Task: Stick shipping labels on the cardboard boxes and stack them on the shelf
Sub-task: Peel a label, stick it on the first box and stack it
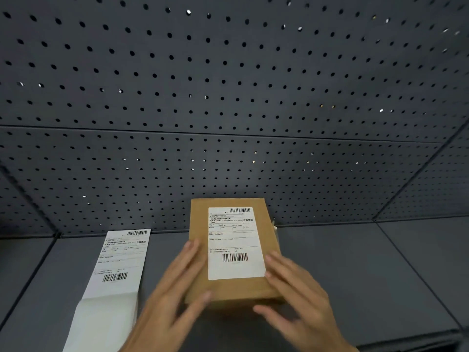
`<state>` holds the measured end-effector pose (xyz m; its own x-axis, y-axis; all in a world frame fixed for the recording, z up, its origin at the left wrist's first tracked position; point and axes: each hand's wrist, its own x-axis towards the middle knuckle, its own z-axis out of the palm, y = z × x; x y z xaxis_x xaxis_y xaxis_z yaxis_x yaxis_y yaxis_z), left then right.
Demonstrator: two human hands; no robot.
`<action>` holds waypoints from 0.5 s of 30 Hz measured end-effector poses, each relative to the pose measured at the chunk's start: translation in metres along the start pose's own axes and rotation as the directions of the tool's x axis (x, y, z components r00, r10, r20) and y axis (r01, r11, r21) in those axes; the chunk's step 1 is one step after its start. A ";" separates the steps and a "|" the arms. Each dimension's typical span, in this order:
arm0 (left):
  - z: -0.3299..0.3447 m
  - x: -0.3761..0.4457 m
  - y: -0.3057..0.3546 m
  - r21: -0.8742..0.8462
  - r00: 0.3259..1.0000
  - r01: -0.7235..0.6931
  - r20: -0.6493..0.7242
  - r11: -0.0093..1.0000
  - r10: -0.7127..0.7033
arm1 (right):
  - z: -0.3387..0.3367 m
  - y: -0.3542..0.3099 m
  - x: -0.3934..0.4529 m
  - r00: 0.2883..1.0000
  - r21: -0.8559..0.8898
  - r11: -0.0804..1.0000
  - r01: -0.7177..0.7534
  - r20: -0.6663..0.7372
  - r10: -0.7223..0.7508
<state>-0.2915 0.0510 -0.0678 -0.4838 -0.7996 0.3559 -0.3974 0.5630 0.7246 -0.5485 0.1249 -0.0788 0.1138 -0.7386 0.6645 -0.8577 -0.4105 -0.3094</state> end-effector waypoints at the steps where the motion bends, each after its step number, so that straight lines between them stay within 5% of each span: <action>1: 0.001 -0.001 0.002 -0.240 0.977 0.177 -0.070 0.955 -0.199 | -0.003 -0.006 0.002 0.975 0.191 0.959 -0.211 -0.030 0.221; 2: 0.002 -0.001 0.003 -0.454 0.909 0.317 -0.105 0.833 -0.404 | -0.006 -0.015 0.008 0.885 0.380 0.819 -0.431 0.000 0.466; 4: 0.007 0.007 0.001 -0.722 0.741 0.458 -0.013 0.519 -0.672 | -0.006 -0.025 0.018 0.594 0.618 0.381 -0.688 0.178 0.784; 5: 0.013 0.010 -0.002 -0.776 0.699 0.476 0.049 0.414 -0.713 | -0.004 -0.028 0.024 0.476 0.659 0.197 -0.726 0.274 0.836; 7: 0.024 0.015 0.001 -0.807 0.674 0.505 0.147 0.307 -0.724 | 0.002 -0.032 0.030 0.360 0.664 0.003 -0.748 0.401 0.842; 15: 0.051 0.016 0.019 -0.830 0.664 0.488 0.153 0.270 -0.732 | 0.001 -0.030 0.030 0.308 0.651 -0.065 -0.756 0.443 0.842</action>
<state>-0.3465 0.0595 -0.0785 -0.1496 -0.9110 -0.3844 0.3038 -0.4123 0.8589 -0.5192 0.1146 -0.0504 -0.4653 -0.8101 -0.3567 0.2965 0.2370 -0.9251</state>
